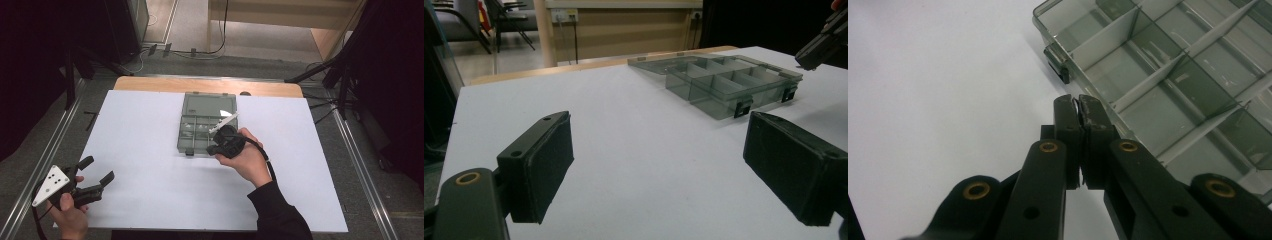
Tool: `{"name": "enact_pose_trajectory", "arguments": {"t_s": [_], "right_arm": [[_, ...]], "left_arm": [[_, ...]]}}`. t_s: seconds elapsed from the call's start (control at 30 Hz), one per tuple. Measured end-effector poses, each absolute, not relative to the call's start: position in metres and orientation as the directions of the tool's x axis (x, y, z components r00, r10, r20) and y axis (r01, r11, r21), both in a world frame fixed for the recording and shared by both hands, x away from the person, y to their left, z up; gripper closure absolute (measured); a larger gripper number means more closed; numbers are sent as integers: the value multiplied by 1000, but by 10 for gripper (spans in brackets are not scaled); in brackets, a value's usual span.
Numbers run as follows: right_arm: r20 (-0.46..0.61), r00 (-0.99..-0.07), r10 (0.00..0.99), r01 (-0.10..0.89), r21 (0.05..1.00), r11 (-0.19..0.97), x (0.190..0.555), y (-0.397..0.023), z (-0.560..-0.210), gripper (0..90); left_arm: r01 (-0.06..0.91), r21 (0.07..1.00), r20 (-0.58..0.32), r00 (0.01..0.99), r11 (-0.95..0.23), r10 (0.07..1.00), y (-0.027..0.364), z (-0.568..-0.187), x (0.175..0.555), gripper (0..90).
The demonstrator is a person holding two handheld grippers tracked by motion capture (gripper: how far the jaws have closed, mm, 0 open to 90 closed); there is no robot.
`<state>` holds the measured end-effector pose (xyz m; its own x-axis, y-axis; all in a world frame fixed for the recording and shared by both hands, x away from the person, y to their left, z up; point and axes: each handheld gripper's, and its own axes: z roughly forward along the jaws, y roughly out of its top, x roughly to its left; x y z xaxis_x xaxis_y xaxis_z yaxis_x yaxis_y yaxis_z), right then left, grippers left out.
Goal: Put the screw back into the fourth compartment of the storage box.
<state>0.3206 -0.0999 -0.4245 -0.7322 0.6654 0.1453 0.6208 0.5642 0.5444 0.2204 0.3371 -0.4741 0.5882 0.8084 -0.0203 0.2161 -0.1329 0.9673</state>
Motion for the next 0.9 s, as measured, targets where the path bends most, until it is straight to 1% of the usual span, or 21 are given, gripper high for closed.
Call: {"name": "enact_pose_trajectory", "arguments": {"t_s": [0.4,0.9], "right_arm": [[151,-686,712,659,543,520,339,-114,-423,898],[140,-612,779,706,540,458,369,-135,-430,898]], "left_arm": [[216,968,-24,588,-129,809,337,-474,220,127],[214,969,-25,589,-126,808,337,-474,220,127]]}}
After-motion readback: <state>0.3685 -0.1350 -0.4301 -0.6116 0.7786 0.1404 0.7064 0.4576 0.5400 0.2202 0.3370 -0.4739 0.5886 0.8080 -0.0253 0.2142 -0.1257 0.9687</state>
